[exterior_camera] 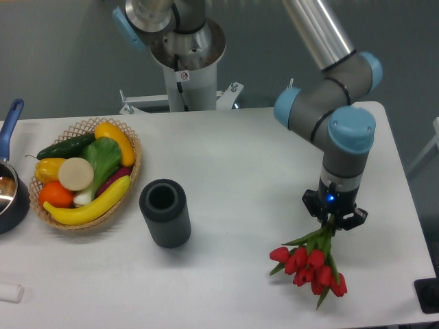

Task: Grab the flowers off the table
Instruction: 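Lift the grasped red tulips up off the table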

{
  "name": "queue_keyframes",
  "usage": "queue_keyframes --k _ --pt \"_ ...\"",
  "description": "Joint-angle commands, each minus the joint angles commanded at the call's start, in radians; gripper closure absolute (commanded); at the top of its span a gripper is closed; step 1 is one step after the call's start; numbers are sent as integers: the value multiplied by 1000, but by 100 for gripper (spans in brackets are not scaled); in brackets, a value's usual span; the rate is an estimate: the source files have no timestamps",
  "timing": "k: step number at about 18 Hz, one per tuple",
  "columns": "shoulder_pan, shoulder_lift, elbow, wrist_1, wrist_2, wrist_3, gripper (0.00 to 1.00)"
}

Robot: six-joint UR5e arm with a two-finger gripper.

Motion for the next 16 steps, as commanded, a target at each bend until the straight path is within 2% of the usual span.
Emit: queue_keyframes --k 4,6,9,16 --pt "-3 58 17 0 -167 -87 71" --pt "3 113 12 0 -258 -164 71" --pt "47 172 3 0 -347 -232 70" --pt "124 190 12 0 -575 -313 70"
